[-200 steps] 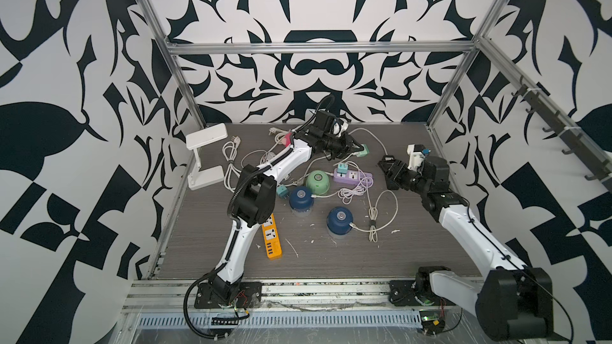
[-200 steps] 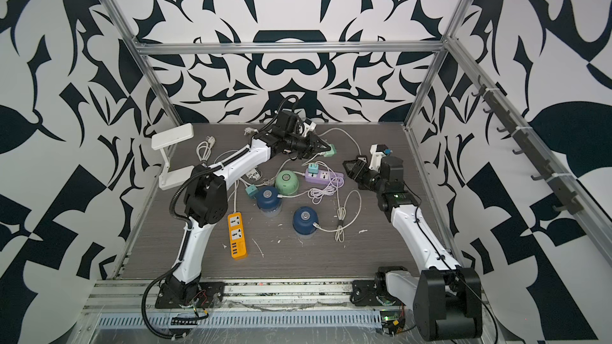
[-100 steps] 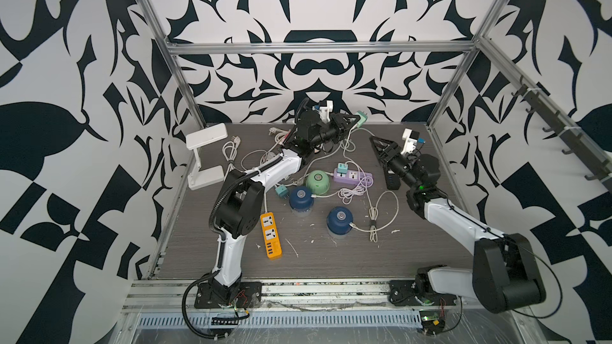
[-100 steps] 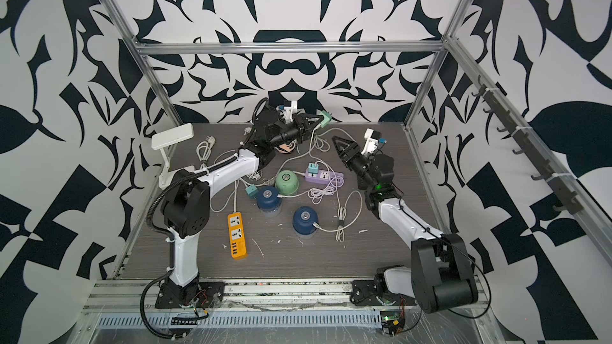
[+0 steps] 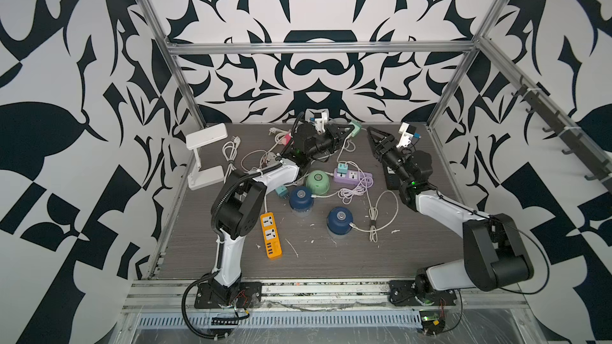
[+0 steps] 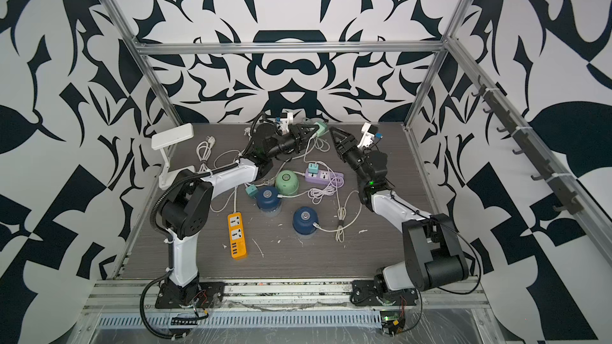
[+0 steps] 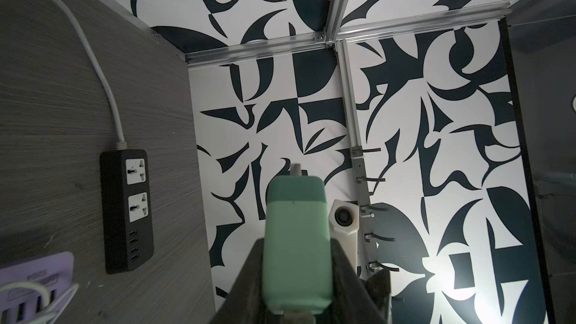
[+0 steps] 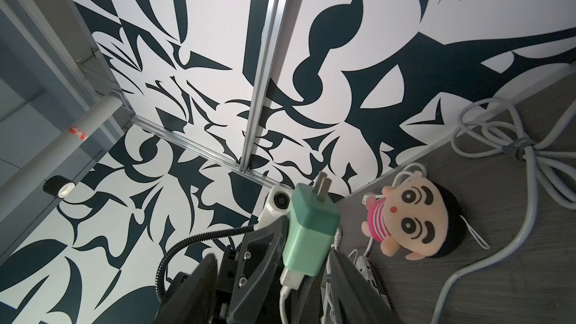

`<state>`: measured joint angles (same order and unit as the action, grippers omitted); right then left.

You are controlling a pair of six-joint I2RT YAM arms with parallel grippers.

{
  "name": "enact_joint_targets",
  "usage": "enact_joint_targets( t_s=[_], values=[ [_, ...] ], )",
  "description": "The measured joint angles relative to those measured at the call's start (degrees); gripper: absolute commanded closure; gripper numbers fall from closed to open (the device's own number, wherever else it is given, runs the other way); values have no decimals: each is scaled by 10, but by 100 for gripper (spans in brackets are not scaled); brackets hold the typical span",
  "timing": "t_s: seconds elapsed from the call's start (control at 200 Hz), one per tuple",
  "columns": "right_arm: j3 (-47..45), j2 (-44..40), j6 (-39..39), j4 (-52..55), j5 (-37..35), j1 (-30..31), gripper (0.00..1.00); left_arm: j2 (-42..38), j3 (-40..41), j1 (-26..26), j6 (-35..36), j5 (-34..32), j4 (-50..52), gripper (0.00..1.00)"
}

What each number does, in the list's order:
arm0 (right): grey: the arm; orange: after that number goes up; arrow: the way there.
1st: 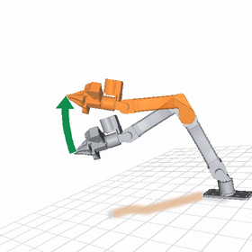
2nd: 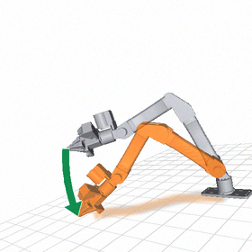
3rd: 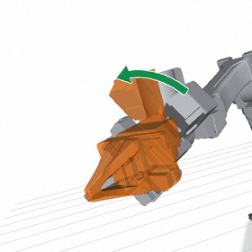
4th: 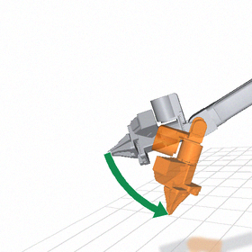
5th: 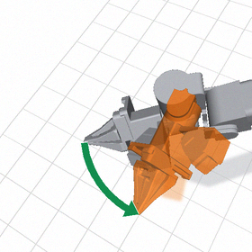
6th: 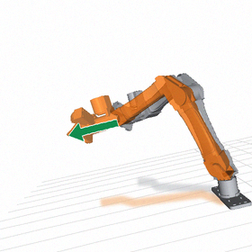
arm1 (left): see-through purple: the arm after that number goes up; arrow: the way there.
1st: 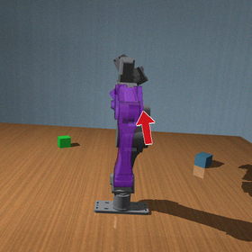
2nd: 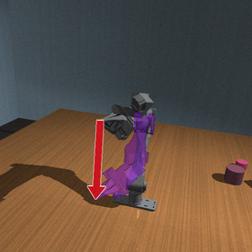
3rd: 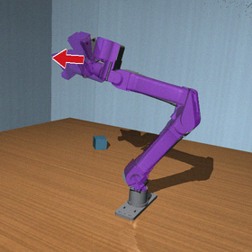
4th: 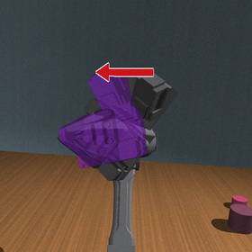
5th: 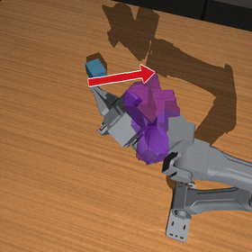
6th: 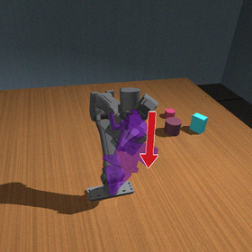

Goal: Charge the cordless meat grinders
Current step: Pick up the plug from the center of the board.

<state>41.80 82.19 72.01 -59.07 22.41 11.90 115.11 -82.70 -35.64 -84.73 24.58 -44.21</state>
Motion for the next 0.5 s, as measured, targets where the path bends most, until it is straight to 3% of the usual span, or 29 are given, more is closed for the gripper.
enact_joint_targets(
  t_s=[0.5],
  values=[
    [66, 78, -2, 7, 4, 30, 50, -10, 25, 0, -24, 5, -48, 100]
  ],
)
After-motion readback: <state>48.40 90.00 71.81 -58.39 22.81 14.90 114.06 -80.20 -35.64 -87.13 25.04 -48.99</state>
